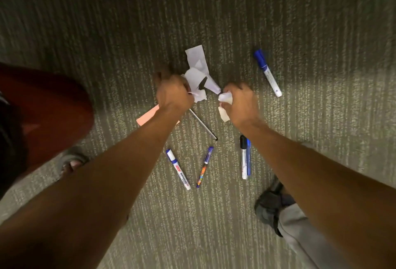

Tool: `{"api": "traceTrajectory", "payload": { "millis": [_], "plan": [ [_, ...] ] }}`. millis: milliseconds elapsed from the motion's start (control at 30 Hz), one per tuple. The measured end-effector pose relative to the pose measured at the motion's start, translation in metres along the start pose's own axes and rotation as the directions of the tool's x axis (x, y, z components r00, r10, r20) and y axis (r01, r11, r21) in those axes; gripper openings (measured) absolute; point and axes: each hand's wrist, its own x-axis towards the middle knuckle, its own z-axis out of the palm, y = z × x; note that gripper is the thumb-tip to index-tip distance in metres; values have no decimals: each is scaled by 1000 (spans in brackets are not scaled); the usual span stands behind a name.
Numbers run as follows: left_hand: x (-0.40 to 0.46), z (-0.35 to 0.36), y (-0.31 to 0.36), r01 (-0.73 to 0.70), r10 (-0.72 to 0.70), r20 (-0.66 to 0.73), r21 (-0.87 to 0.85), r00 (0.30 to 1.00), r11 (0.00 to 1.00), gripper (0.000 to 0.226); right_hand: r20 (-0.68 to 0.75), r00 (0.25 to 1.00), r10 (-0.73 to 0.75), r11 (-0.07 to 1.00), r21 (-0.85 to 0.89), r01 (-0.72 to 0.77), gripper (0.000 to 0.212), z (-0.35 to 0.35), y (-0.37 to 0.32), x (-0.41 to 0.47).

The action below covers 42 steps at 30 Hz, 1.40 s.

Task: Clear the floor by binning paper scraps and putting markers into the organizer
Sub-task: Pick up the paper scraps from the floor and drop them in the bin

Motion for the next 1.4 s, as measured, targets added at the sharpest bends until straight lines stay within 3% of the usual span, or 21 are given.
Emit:
{"api": "traceTrajectory", "payload": {
  "millis": [100, 200, 267, 333, 433, 567, 633, 733, 833, 1000, 1067, 1167, 1267, 1333, 1400],
  "plan": [
    [-5, -3, 6, 11, -15, -74, -59, 997, 998, 19, -84, 996, 12, 989, 150, 1, 15, 3, 11, -10],
    [-16, -6, -6, 31, -52, -84, -228, 995, 973, 18, -114, 993, 8, 952, 305, 28, 11, -1, 17, -23],
    [-24, -14, -15, 72, -127, -118, -391, 985, 918, 17, -94, 995, -32, 942, 331, 62, 13, -6, 16, -27],
    [-27, -23, -27, 103, -225, -158, -552, 961, 827, 33, -91, 993, -69, 932, 349, 97, 15, -10, 9, -25],
    [-20, -38, -36, 151, -283, -97, -661, 954, 735, 42, -56, 996, -63, 950, 303, 77, 17, -12, -12, -14],
    [12, -53, -16, 142, -152, 27, -541, 988, 829, 34, -11, 993, -114, 975, 192, 114, 14, 7, -42, 11],
    [30, -59, 2, 53, -40, 35, -490, 999, 870, 33, -39, 990, -136, 983, 119, 140, 14, 17, -50, 19],
    [47, -57, 24, -147, 163, 43, -259, 986, 955, 26, -61, 993, -104, 992, 70, 108, 17, 26, -49, 15],
    [55, -41, 33, -295, 300, 85, -63, 950, 953, 27, -142, 989, -40, 975, 212, 70, 11, 24, -37, -2],
    [45, -25, 28, -287, 278, 112, 66, 954, 956, 25, -296, 936, 191, 889, 456, -38, 12, 8, -6, -39],
    [40, -26, 22, -232, 232, 87, -13, 969, 973, 23, -309, 907, 285, 840, 537, -81, 23, 3, 3, -48],
    [28, -35, 14, -118, 128, 16, -299, 992, 947, 27, -214, 882, 421, 762, 610, -216, 39, 0, 12, -43],
    [14, -47, 6, -7, 5, -6, -486, 1000, 874, 48, -58, 865, 499, 721, 581, -378, 60, 1, 16, -24],
    [6, -50, -2, 55, -59, 10, -538, 998, 841, 55, -14, 855, 519, 716, 553, -425, 63, 4, 13, -15],
    [1, -47, -8, 52, -41, 35, -483, 999, 874, 46, -65, 856, 513, 772, 472, -426, 52, 6, 9, -10]
  ]
}}
